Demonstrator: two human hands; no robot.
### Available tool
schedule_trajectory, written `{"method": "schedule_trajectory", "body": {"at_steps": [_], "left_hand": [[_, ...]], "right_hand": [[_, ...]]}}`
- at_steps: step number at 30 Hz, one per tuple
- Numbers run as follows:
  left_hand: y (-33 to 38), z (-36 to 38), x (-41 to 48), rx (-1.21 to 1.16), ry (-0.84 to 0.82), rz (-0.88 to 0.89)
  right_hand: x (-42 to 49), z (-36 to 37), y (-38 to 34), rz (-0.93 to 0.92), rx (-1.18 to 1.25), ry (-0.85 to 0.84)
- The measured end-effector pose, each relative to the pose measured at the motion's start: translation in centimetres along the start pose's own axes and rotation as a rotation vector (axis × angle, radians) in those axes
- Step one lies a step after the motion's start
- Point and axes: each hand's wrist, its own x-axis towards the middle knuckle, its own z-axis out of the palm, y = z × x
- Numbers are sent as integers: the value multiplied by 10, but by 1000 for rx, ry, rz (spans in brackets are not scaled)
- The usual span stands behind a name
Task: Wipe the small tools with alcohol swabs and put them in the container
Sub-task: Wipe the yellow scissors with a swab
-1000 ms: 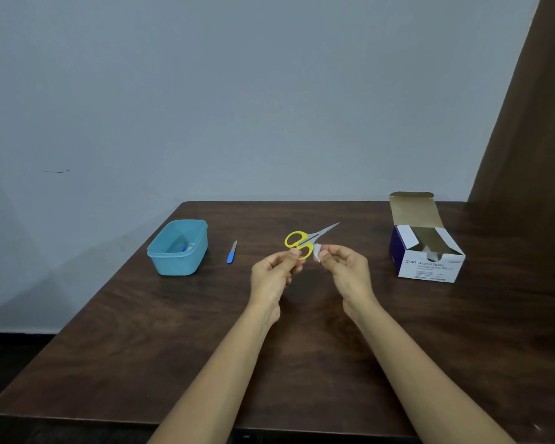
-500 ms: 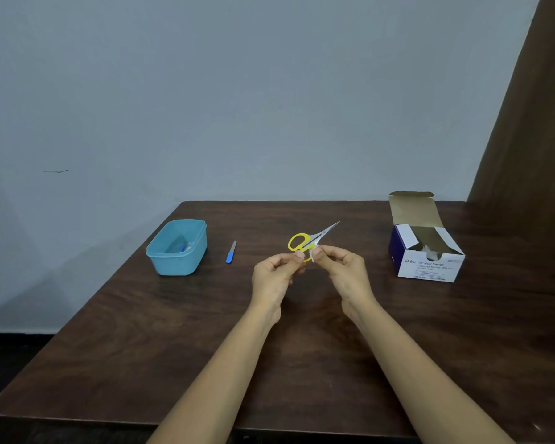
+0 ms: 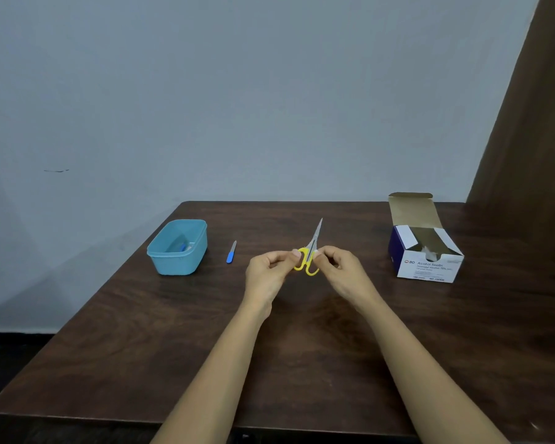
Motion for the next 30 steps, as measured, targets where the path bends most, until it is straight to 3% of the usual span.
{"method": "schedule_trajectory", "body": {"at_steps": [8,12,15,19,23,30], "left_hand": [[-2,2,2,-7,-5,-88],[-3,2,2,-91,39,-94],[-3,5,2,-126,76,-108],[-4,9,0,-219,78,-152],[-4,13,-3,-323,66,-186],[-1,16,-4,-434,40,-223]], "right_hand": [[-4,2,-9,216,453,31],[-3,4,-9,404,836,-75],[-3,5,-8,460,981,-117],[-4,10,-9,467,1090,-116],[-6,18,-11,363,1190,-65],[-6,29,-9,255,1194,45]]}}
